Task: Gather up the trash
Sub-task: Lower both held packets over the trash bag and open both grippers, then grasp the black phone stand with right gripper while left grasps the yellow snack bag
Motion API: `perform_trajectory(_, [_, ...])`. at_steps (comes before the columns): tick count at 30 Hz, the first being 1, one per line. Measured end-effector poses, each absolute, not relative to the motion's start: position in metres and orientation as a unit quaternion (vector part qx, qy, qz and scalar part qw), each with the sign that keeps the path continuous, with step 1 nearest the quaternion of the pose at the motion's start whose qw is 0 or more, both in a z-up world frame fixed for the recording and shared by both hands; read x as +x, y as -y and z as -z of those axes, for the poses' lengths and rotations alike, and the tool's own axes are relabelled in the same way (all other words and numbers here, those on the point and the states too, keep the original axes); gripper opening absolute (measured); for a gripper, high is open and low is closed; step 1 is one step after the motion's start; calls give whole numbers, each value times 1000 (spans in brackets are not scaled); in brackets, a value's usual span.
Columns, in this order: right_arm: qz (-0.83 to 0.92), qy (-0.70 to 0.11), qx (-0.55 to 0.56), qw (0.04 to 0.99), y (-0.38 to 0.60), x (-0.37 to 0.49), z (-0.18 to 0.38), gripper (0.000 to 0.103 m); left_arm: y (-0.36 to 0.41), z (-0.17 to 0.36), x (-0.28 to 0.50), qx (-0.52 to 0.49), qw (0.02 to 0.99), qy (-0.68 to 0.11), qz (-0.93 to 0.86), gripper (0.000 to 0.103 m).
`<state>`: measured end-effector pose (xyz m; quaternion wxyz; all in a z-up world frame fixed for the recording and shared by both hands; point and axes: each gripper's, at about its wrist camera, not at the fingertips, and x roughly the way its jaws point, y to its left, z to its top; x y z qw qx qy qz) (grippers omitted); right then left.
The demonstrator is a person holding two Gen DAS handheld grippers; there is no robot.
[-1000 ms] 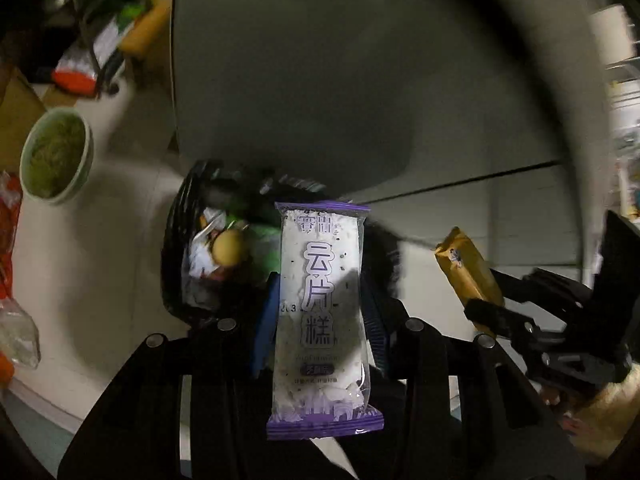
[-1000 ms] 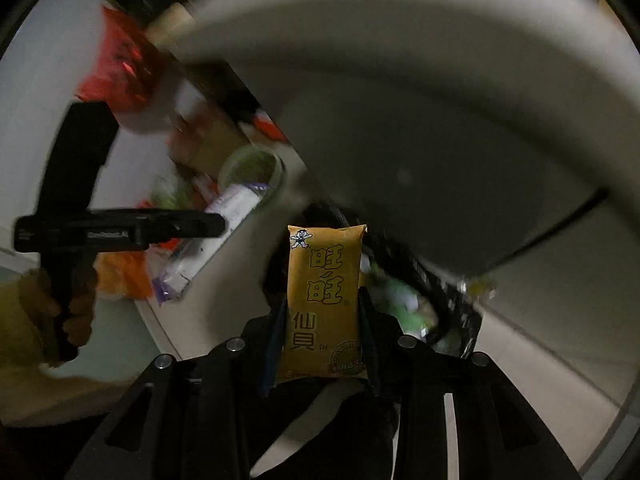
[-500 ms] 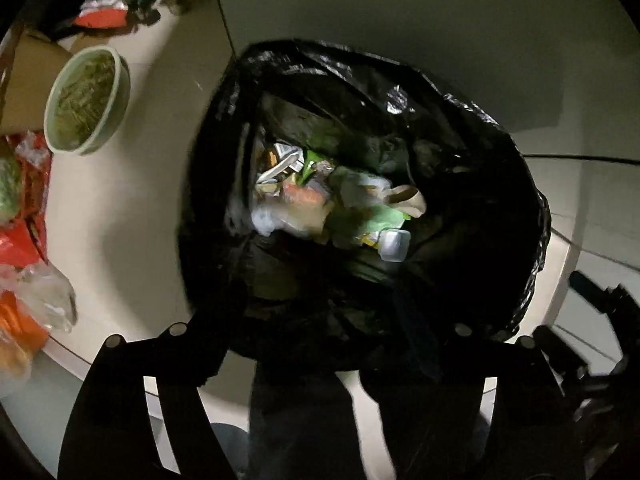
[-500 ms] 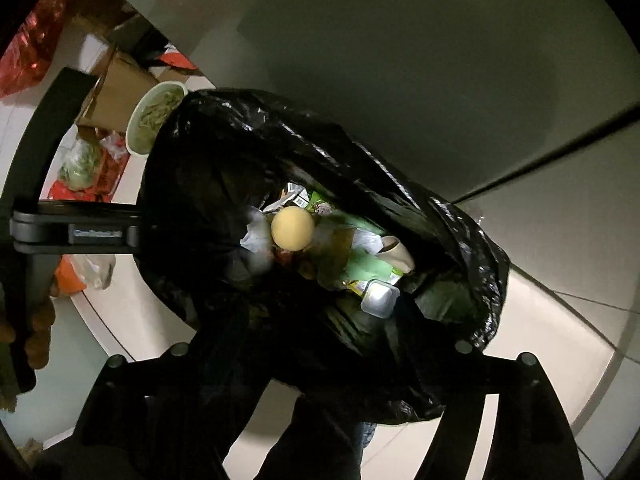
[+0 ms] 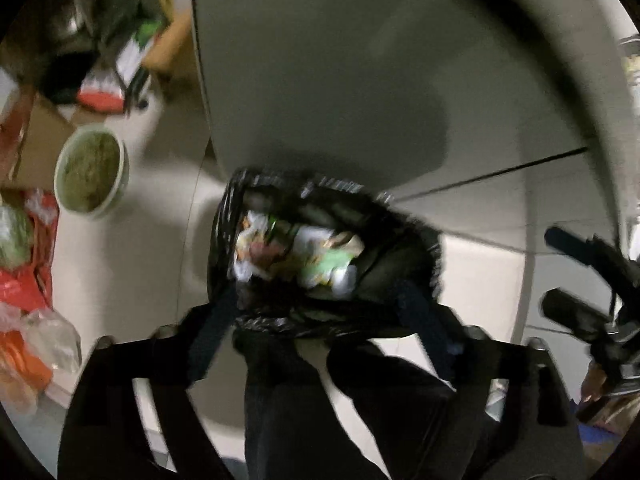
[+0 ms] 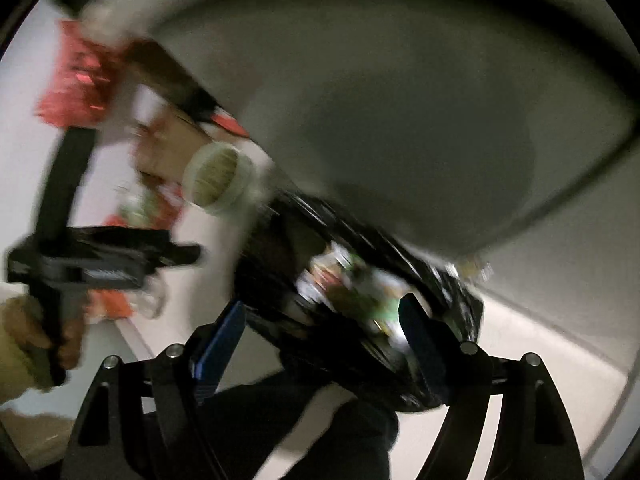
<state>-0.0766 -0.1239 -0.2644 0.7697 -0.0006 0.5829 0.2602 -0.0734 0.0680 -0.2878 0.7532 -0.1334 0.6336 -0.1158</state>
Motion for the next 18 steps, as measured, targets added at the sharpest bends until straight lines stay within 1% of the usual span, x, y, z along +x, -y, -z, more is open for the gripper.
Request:
perform_trajectory(1, [-280,-560,4,780,119,-75,236,78,-68,269,-75,-140,764,-617,125,87])
perform_trajectory(2, [-294,-543,8,786,116,-73,216,81,-70,258,-76,-142,771,-606,131,87])
perform_trajectory(3, [-314,-511,15,800,110,-68,182,86,-70,238,-77,-140,784,-589,135,87])
perform_trajectory(5, [-331,-461,20,823,105,-56,138,90,-70,214,-79,-134,804,-563,134,87])
perform_trajectory(6, [-331,-444,18,832,103,-49,124,93,-71,203,-78,-131,814,-550,132,87])
perform_trajectory(8, [-324,-402,10,856,98,-25,93,94,-76,183,-76,-128,833,-525,118,87])
perform_trajectory(12, [-254,-370,-19,894,91,32,73,97,-93,170,-76,-153,847,-500,92,87])
perform_trajectory(16, [-168,-384,-23,908,84,109,81,97,-114,168,-81,-192,845,-494,68,87])
perform_trajectory(18, [-146,-390,-38,909,79,137,93,97,-119,164,-84,-193,846,-494,61,87])
